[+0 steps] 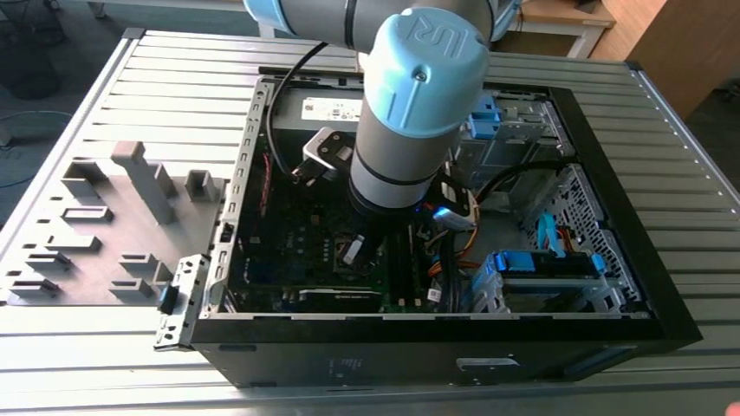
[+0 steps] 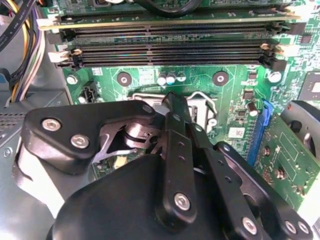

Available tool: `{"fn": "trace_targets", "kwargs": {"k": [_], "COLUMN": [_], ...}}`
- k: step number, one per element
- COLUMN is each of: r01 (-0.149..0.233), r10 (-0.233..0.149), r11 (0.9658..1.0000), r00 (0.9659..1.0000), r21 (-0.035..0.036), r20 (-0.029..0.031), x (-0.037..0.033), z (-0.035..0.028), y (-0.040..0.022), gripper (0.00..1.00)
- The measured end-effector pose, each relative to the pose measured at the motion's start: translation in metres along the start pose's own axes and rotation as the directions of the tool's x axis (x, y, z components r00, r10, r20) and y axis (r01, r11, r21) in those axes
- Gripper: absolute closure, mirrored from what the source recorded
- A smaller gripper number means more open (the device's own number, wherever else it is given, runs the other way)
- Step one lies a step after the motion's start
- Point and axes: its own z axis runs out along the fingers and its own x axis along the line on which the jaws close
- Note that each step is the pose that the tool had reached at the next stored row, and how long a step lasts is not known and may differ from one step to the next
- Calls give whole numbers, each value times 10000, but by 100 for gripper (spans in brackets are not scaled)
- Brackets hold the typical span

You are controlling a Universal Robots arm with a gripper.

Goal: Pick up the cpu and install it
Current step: 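Install the first cpu locking lever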

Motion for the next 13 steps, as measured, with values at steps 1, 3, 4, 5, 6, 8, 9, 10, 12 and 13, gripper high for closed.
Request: {"fn": "trace_targets", "kwargs": {"k": [1,3,4,5,6,8,9,10,12,13], "r01": [0,1,-1,-1,0,-3,-9,-14,-24,-30], "r10": [0,-1,1,1,0,4,9,15,28,35], "r11": [10000,10000,10000,10000,10000,10000,10000,10000,9999,9998], "r00": [10000,10000,10000,10000,10000,10000,10000,9999,9997,9996], "r21": [1,2,2,2,3,25,53,89,160,186], "r20": [1,2,0,0,-1,-31,-69,-120,-227,-263], "x": [0,1,1,-1,-3,-10,-13,-15,-18,-19], "z": [5,14,16,18,20,22,23,22,19,19], "y": [-1,-2,-2,-4,-8,-16,-21,-25,-32,-33], "gripper": [89,89,89,89,89,89,89,89,89,89]}}
